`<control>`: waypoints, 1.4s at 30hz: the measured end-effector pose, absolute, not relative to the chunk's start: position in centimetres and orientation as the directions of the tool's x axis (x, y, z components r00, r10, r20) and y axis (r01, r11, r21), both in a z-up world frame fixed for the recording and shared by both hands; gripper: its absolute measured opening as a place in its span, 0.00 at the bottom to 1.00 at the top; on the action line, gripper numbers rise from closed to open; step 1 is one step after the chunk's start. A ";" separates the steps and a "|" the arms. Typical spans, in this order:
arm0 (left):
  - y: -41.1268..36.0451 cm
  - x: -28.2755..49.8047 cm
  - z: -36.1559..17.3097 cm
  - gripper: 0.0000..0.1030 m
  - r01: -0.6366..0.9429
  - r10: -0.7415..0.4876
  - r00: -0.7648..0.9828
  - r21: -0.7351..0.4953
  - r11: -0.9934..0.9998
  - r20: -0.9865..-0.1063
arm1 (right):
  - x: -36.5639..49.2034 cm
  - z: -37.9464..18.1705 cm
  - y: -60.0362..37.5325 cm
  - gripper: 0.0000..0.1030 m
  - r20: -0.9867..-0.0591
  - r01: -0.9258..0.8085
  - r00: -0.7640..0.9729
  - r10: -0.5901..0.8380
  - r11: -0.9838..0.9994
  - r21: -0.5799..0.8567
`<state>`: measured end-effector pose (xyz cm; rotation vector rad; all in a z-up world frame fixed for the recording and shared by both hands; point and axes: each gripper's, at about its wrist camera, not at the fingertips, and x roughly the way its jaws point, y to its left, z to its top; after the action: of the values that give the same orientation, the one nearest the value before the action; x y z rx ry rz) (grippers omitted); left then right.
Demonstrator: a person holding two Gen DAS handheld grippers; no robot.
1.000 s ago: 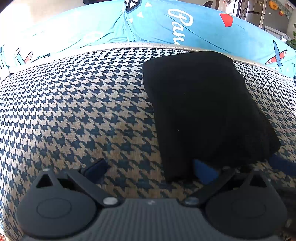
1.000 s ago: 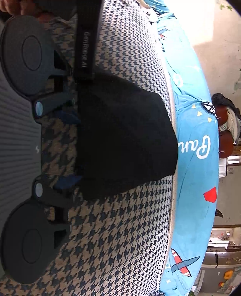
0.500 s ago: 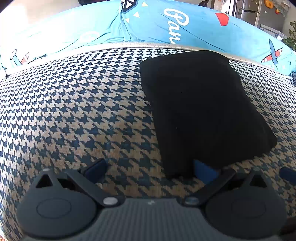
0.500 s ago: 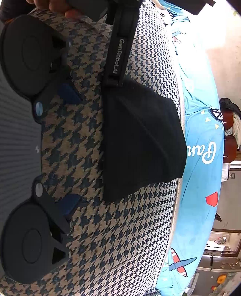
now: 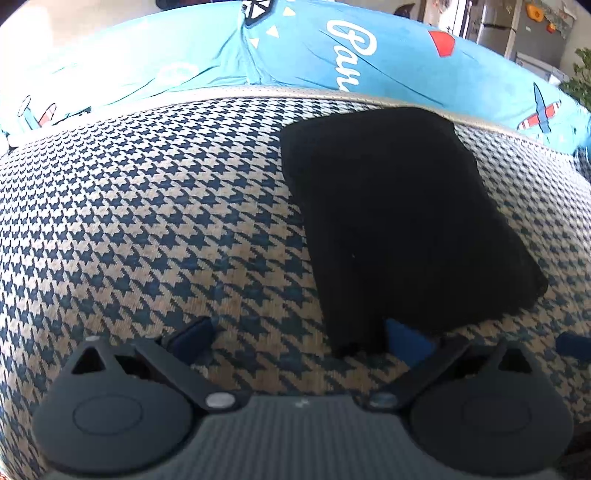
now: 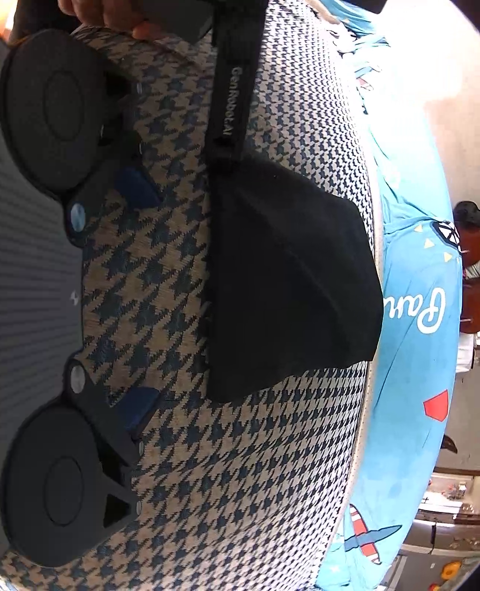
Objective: Fold clothes
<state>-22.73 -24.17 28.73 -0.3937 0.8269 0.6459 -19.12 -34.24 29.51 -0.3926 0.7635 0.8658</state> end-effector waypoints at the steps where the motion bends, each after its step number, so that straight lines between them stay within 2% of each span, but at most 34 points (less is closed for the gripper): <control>1: -23.9 -22.8 28.8 1.00 -0.671 0.369 0.508 -0.089 0.736 -0.778 | -18.9 29.5 -34.3 1.00 -0.738 -0.804 0.400 0.543 0.594 0.001; 5: -22.5 -22.9 29.1 1.00 -0.683 0.342 0.520 -0.140 0.717 -0.783 | -17.6 29.7 -34.5 1.00 -0.736 -0.820 0.342 0.585 0.568 0.071; 17: -19.9 -21.8 29.2 1.00 -0.636 0.288 0.530 -0.150 0.757 -0.797 | -14.1 29.7 -33.7 1.00 -0.754 -0.877 0.193 0.628 0.455 0.155; 30: -16.6 -19.5 28.9 1.00 -0.600 0.277 0.534 -0.127 0.790 -0.799 | -13.3 29.5 -33.9 1.00 -0.714 -0.896 0.144 0.685 0.397 0.199; 42: -14.4 -17.5 29.3 1.00 -0.586 0.239 0.578 -0.193 0.787 -0.781 | -12.9 29.4 -35.0 1.00 -0.676 -0.881 0.128 0.725 0.396 0.259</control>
<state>-17.53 -14.42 29.26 -0.4648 0.8229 0.5032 -12.88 -34.99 29.39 -0.2236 0.8336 1.1824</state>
